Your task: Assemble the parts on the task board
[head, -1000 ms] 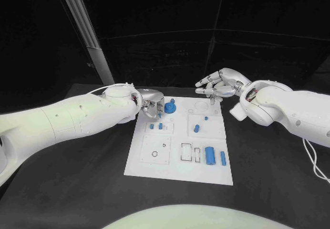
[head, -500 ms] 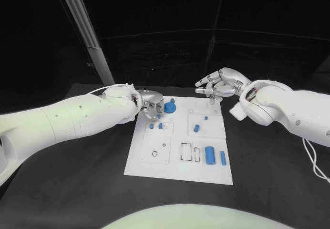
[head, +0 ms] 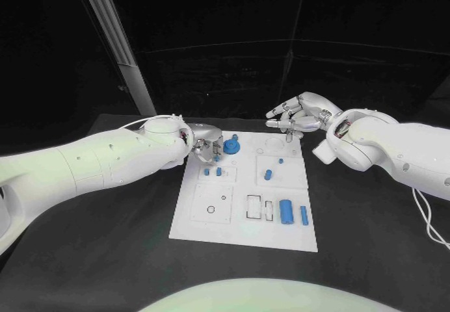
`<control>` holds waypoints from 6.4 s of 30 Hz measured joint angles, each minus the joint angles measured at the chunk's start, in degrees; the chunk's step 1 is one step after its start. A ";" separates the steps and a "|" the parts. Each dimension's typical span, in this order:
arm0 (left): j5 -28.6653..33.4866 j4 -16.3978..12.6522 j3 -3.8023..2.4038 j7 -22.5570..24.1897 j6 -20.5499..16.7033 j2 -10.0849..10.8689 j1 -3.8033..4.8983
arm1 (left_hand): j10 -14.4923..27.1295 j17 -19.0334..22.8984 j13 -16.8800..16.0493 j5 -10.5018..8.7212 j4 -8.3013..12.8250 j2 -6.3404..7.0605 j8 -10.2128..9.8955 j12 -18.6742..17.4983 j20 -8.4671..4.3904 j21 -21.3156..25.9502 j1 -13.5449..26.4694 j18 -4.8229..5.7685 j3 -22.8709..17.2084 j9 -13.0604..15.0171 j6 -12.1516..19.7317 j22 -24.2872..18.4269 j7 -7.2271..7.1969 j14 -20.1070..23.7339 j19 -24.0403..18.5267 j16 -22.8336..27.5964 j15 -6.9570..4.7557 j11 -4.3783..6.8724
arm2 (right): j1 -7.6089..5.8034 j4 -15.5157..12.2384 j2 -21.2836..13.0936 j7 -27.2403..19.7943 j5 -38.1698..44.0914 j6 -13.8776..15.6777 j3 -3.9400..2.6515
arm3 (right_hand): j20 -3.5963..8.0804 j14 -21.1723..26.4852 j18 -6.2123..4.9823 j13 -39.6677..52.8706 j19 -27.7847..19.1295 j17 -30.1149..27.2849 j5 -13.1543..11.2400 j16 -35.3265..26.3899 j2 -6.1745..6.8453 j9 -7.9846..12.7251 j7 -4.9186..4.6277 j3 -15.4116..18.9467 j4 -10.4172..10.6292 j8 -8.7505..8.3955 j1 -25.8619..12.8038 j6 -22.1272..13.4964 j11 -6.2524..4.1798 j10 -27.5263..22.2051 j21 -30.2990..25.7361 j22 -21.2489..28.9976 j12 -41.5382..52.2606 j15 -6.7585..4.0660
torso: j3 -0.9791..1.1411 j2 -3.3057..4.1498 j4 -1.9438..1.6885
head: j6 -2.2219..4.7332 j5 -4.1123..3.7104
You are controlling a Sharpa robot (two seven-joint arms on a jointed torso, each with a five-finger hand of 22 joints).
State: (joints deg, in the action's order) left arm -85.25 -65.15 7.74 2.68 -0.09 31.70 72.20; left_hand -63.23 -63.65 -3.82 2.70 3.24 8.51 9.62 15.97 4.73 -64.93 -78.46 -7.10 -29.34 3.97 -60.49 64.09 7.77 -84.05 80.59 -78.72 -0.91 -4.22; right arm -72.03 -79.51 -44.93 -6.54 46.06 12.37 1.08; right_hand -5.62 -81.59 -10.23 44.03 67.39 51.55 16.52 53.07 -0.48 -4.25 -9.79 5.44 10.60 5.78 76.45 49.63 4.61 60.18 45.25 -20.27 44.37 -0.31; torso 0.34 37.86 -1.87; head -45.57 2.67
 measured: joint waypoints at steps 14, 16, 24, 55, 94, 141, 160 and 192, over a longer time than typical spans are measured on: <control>-0.03 0.41 0.06 0.00 0.08 -0.31 -0.12 | 0.38 0.14 0.00 0.00 -0.16 -0.01 -0.28 -0.46 0.00 0.00 0.45 0.00 0.17 0.00 0.00 0.00 0.00 0.00 0.00 0.00 0.00 -0.38 | 0.00 0.00 0.00 0.00 0.01 0.00 0.00 | -0.20 0.00 0.00 -0.06 0.20 0.06 0.00 0.00 0.00 0.01 0.00 0.00 0.00 0.00 0.00 0.00 0.00 0.00 -0.22 0.06 0.00 0.00 | 0.00 0.00 0.00 | 0.05 -0.08; -0.03 0.43 0.06 0.00 0.08 -0.33 -0.12 | 0.38 0.14 -0.01 0.00 -0.16 -0.01 -0.27 -0.46 0.00 0.00 0.45 0.00 0.17 0.00 0.00 0.00 0.00 0.00 0.00 0.00 0.00 -0.38 | 0.00 0.00 0.00 0.00 0.01 0.00 0.00 | -0.20 0.00 0.00 -0.06 0.20 0.06 0.00 0.00 0.00 0.01 0.00 0.00 0.00 0.00 0.00 0.00 0.00 0.00 -0.22 0.06 0.00 0.00 | 0.00 0.00 0.00 | 0.05 -0.08; -0.05 0.48 0.07 -0.01 0.00 -0.41 -0.14 | 0.38 0.20 -0.01 0.00 -0.16 -0.01 -0.27 -0.46 0.00 0.00 0.45 0.00 0.17 0.01 0.00 -0.01 0.00 0.00 0.00 0.00 0.00 -0.38 | 0.00 0.00 0.05 0.00 0.01 0.00 0.00 | -0.20 0.00 0.00 -0.06 0.20 0.06 0.00 0.00 0.00 0.01 0.00 0.00 0.00 0.00 0.00 0.00 0.00 0.00 -0.22 0.05 0.00 0.00 | 0.01 -0.01 0.01 | 0.06 -0.12; -0.05 0.47 0.04 -0.34 0.02 -0.34 -0.14 | 0.17 0.39 -0.14 0.00 -0.49 -0.82 -0.52 -1.11 0.20 0.00 0.67 0.00 0.16 0.25 -0.87 0.00 0.02 0.00 -0.20 0.00 0.00 -0.16 | 0.00 -0.05 -0.07 0.01 0.01 -0.02 0.00 | -0.20 0.00 0.00 -0.05 0.20 0.09 0.00 0.00 0.00 -0.01 0.00 0.00 0.00 0.00 0.00 0.00 0.00 0.00 -0.22 0.04 0.00 0.00 | 0.01 -0.02 -0.01 | -0.03 0.01; -0.07 0.47 0.06 -0.76 0.56 -0.23 -0.14 | 1.76 1.04 -0.12 0.00 -0.47 -0.29 -3.16 -2.48 0.39 0.22 1.20 0.00 0.49 -0.17 1.96 0.05 0.35 -0.01 -0.39 0.00 0.42 -0.72 | 0.00 0.00 -0.06 0.04 0.01 -0.03 0.00 | -0.20 0.00 0.00 -0.06 0.20 0.07 0.00 0.00 0.00 0.01 0.00 0.00 0.00 0.00 0.00 0.00 0.00 0.00 -0.22 0.07 0.00 0.00 | 0.00 -0.02 -0.02 | 0.01 -0.01; 71.51 -11.22 -1.69 18.28 -11.01 13.22 0.37 | 3.33 25.47 -0.54 0.00 -2.69 -2.41 -2.65 2.66 1.88 25.50 0.44 -3.07 3.79 0.10 1.70 -22.13 1.54 10.08 -12.39 12.03 1.45 -1.30 | 3.40 2.69 0.22 6.87 42.53 -1.27 0.07 | 0.92 -1.96 -0.01 -29.36 2.58 0.77 -5.53 -2.30 1.15 0.32 1.14 -5.14 -4.30 0.46 11.69 7.85 0.09 -0.12 -1.50 0.60 -31.08 -0.11 | -0.08 -0.02 -0.02 | 2.28 -5.08; 83.83 -13.57 -1.64 22.39 -11.06 13.88 -0.12 | 3.13 26.71 -0.58 0.00 -2.69 -2.41 -2.43 3.17 1.70 25.82 0.44 -3.07 3.79 0.10 1.50 -22.36 1.34 10.66 -12.56 12.69 1.63 -1.09 | 5.06 1.39 1.12 9.40 54.65 -7.27 0.08 | 0.82 -2.16 -0.02 -36.95 3.68 6.59 -7.66 5.09 2.00 0.24 1.34 -8.78 -4.89 -1.35 12.06 8.71 0.21 1.25 1.18 -0.89 -35.01 0.10 | -0.05 0.02 0.01 | 2.02 -4.51; 84.81 -13.67 -1.63 22.56 -11.57 13.96 -0.15 | 3.14 27.22 -0.57 0.00 -2.53 -2.41 -2.25 3.39 1.70 26.06 0.43 -3.06 3.64 0.11 1.30 -22.54 1.54 10.86 -12.56 13.04 1.43 -1.10 | 5.29 2.30 2.75 8.23 55.06 -9.12 -0.12 | 0.82 -2.37 0.92 -40.42 5.52 13.85 -13.20 15.14 2.56 0.09 1.43 -29.26 -8.71 -1.65 10.56 13.50 -0.18 8.24 13.36 -15.06 -38.91 -0.12 | -0.06 0.01 0.02 | 1.46 -4.33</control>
State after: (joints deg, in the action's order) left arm -0.43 -78.82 6.10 25.24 -11.66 45.66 72.05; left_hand -60.10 -36.42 -4.39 2.69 0.71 6.10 7.37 19.36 6.43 -38.87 -78.02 -10.16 -25.70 4.08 -59.18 41.54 9.31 -73.19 68.03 -65.68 0.52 -5.32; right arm -66.74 -77.21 -42.18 1.69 101.12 3.25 0.96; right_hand -4.81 -83.95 -9.31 3.61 72.91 65.39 3.32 68.20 2.08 -4.15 -8.36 -23.83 1.88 4.13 87.01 63.12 4.43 68.42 58.61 -35.33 5.46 -0.42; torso 0.27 37.86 -1.86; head -44.12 -1.66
